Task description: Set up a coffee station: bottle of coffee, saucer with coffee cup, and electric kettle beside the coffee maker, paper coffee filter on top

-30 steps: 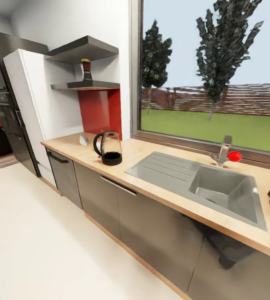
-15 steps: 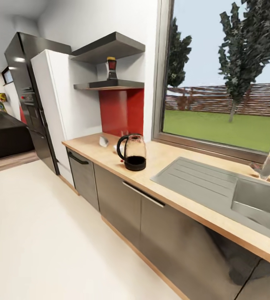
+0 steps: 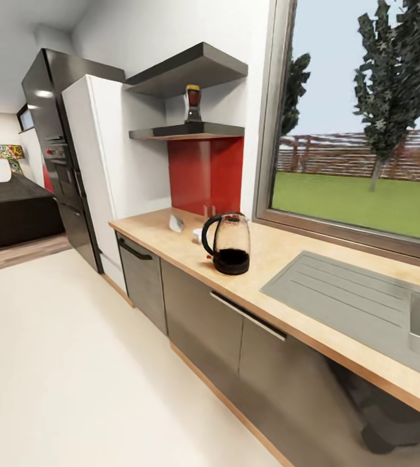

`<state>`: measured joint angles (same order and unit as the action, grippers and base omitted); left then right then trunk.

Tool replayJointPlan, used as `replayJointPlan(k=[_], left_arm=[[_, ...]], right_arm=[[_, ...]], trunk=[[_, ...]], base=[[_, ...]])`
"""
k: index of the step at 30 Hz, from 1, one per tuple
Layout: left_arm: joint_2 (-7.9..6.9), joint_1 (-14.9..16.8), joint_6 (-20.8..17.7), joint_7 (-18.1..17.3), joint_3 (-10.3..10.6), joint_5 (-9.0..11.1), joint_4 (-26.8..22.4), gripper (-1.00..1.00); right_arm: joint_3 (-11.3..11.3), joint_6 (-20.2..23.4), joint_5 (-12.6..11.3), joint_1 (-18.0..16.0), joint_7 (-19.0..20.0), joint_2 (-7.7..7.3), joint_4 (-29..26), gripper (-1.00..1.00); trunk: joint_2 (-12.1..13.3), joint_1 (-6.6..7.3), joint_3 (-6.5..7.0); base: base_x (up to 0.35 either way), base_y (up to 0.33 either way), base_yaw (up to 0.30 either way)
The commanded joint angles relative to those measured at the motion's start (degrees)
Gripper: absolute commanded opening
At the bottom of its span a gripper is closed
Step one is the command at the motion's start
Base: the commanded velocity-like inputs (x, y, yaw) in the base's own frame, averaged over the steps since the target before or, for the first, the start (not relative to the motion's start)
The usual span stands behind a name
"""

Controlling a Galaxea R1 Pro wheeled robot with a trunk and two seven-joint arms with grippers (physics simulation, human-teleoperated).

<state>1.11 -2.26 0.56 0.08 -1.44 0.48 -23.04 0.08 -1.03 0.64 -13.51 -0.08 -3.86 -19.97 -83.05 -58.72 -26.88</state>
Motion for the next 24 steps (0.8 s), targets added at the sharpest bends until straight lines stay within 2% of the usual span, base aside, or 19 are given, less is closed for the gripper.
replayJointPlan(k=[1, 15, 24], left_arm=[[0.03, 0.0, 0.1, 0.0, -0.1, 0.0, -0.1, 1.00], [0.03, 0.0, 0.1, 0.0, -0.1, 0.0, -0.1, 1.00], [0.03, 0.0, 0.1, 0.0, -0.1, 0.0, -0.1, 1.00]], right_arm=[[0.0, -0.1, 0.1, 0.0, 0.0, -0.01, 0.0, 1.00], [0.0, -0.1, 0.1, 0.0, 0.0, -0.01, 0.1, 1.00], [0.0, -0.1, 0.1, 0.0, 0.0, -0.01, 0.1, 1.00]], trunk=[[0.0, -0.01, -0.05], [0.0, -0.01, -0.05], [0.0, -0.01, -0.05]], base=[[0.076, 0.143, 0.001], [0.042, 0.212, 0.000], [0.205, 0.222, 0.000]])
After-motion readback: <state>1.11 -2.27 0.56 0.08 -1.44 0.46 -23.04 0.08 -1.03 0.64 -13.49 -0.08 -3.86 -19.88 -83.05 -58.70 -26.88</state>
